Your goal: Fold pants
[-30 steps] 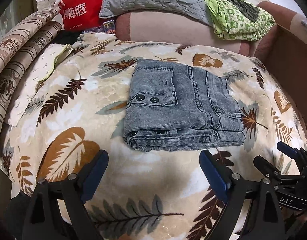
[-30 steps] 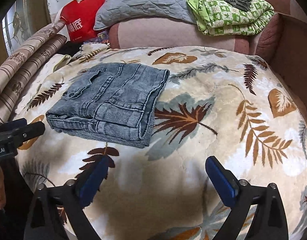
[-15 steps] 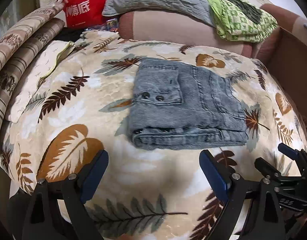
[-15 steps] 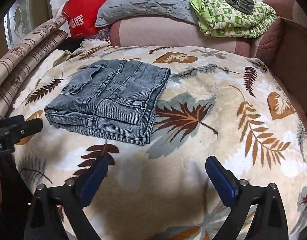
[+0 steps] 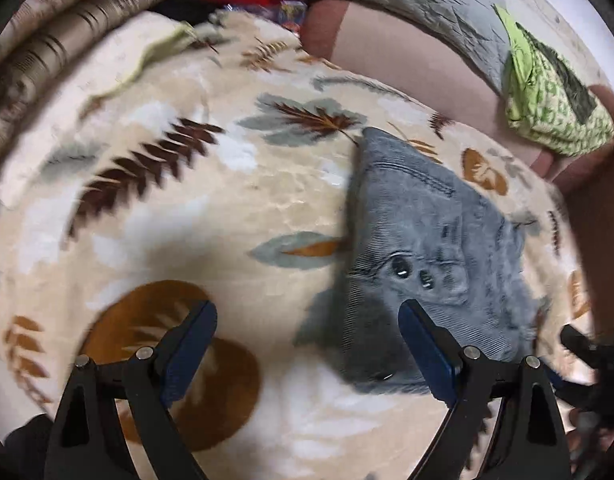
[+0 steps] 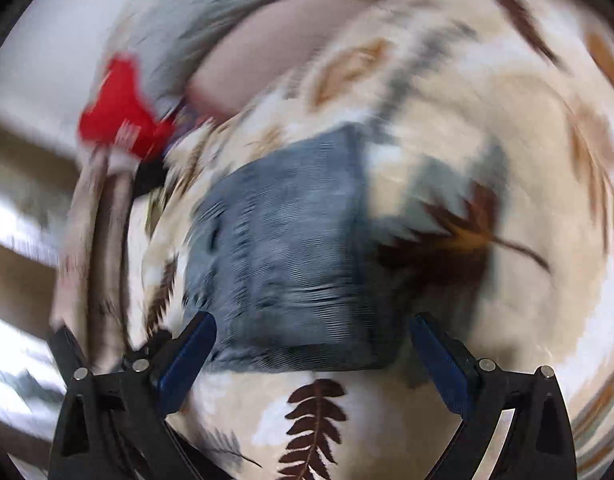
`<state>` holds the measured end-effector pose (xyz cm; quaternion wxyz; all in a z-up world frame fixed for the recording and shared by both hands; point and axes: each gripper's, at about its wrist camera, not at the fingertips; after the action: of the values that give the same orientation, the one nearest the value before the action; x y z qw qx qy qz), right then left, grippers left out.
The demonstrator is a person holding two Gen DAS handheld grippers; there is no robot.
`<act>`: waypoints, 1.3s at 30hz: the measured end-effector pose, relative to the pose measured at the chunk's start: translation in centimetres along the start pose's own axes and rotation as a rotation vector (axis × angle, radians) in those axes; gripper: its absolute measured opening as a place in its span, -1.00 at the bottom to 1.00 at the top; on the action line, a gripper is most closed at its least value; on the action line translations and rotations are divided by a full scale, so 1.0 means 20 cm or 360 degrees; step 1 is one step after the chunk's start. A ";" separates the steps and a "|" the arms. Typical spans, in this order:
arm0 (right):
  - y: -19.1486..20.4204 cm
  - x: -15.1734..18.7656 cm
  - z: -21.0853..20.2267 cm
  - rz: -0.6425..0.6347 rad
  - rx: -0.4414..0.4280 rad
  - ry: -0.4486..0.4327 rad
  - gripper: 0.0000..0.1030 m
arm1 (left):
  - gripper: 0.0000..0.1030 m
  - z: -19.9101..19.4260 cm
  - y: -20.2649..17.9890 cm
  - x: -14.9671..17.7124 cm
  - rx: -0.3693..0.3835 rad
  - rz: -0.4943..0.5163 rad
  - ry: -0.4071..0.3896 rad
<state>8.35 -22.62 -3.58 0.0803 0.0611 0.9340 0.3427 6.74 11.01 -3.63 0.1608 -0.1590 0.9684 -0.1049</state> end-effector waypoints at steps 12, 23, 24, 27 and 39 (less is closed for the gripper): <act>0.16 -0.06 0.19 -0.0222 0.0235 0.0300 -0.46 | -0.12 0.09 -0.26 0.02 0.0029 0.0211 0.0157; 0.19 -0.05 0.13 -0.0405 0.0529 0.0197 0.38 | 0.32 -0.04 -0.25 0.12 -0.0058 0.0286 0.0031; 0.23 -0.07 0.06 -0.0435 0.0530 0.0113 0.38 | 0.35 -0.10 -0.24 0.13 -0.0101 0.0300 -0.0054; 0.33 -0.14 -0.06 -0.0464 0.0441 -0.0028 0.42 | 0.48 -0.14 -0.25 0.13 -0.0136 0.0327 -0.0167; 0.27 -0.66 0.51 -0.0140 0.0110 0.0217 0.56 | 0.68 0.10 -0.18 0.13 -0.0130 0.0343 -0.0051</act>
<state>23.55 -14.34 -6.26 0.0295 -0.0006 0.9504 0.3097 6.05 6.41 -5.36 0.1799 -0.0621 0.9807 -0.0448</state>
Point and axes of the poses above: each gripper's, at about its wrist camera, not at the fingertips, and z roughly the way its jaws point, y to its left, x to its underside, and after that the axes turned 13 degrees about y, right-handed
